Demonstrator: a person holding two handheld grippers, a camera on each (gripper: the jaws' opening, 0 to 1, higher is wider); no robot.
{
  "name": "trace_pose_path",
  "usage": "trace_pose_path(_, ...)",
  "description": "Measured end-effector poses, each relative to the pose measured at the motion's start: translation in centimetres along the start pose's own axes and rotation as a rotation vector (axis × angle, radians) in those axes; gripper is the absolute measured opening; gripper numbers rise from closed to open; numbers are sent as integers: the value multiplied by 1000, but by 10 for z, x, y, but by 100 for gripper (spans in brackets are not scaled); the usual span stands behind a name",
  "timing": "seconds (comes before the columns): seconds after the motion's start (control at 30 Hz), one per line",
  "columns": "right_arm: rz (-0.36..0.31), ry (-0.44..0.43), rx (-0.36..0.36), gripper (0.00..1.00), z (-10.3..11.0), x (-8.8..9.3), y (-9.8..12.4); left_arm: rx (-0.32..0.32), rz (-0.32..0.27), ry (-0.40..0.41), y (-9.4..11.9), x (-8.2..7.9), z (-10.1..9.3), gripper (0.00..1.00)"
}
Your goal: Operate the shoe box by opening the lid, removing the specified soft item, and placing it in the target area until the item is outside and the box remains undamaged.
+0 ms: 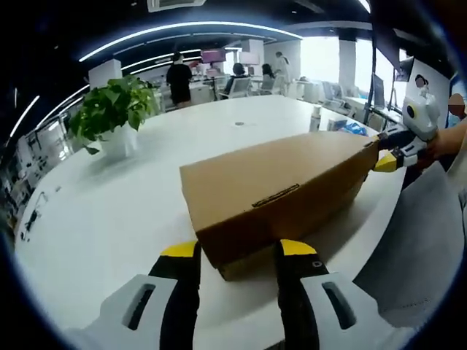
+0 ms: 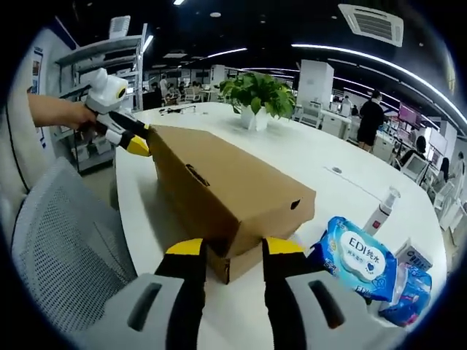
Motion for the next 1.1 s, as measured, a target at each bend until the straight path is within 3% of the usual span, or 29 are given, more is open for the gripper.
trace_pose_path(0.57,38,-101,-7,28,-3,12,-12,22,44,16,-9,13,-3,42)
trace_pose_path(1.1,73,-113,-17,28,-10,13,-18,13,114,10,-27,19,-5,39)
Point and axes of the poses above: the point that each gripper's makers call its tool centre point, and the gripper's own axes: y roughly backward along the fingers, z roughly to its left, x roughly out of its underside, the point moved 9 cm from there along y, roughly backward along the fingers, and after that the axes turned 12 degrees about -x, right-handed, at the moved point
